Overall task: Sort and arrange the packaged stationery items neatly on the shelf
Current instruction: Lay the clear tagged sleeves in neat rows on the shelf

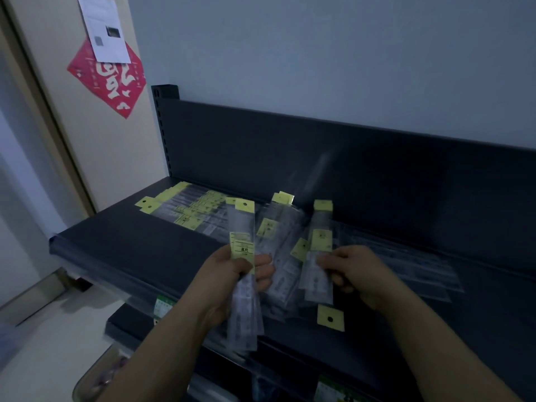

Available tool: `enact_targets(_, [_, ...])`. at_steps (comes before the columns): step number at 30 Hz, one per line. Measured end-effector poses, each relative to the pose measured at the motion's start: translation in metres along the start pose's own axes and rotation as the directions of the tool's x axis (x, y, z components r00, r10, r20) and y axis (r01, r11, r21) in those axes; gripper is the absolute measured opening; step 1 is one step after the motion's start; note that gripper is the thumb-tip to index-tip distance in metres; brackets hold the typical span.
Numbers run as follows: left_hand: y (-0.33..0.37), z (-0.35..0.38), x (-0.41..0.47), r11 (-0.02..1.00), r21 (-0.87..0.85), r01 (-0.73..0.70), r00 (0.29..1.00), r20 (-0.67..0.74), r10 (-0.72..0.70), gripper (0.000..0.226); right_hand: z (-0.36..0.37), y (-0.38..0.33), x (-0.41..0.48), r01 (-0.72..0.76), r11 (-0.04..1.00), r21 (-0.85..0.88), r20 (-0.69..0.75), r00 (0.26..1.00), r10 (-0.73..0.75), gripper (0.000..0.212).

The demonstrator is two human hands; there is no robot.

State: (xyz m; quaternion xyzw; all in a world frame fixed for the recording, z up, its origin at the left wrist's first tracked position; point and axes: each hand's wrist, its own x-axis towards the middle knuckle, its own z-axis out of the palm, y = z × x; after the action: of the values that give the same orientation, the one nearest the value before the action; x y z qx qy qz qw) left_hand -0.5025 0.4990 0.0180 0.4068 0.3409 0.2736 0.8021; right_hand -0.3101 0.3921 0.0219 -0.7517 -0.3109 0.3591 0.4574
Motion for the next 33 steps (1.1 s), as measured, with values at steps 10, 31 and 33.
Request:
enact_targets(10, [-0.003,0.041,0.012,0.997,0.075,0.023,0.992,0.122,-0.032,0.024,0.001,-0.006,-0.006,-0.005,0.959,0.283,0.264,0.962,-0.073,0.017])
enact_targets(31, [0.005,0.009,0.021,0.997,0.029,0.066,0.997,0.032,-0.067,0.027,-0.001,0.000,-0.002,-0.036,0.691,-0.722,-0.197,0.968,-0.156,0.053])
enact_targets(33, [0.005,0.010,0.020,0.997,0.050,0.058,0.998,0.028,-0.059,0.024,0.005,-0.001,-0.003,-0.005,0.636,-0.771,-0.181,0.960,-0.211,0.048])
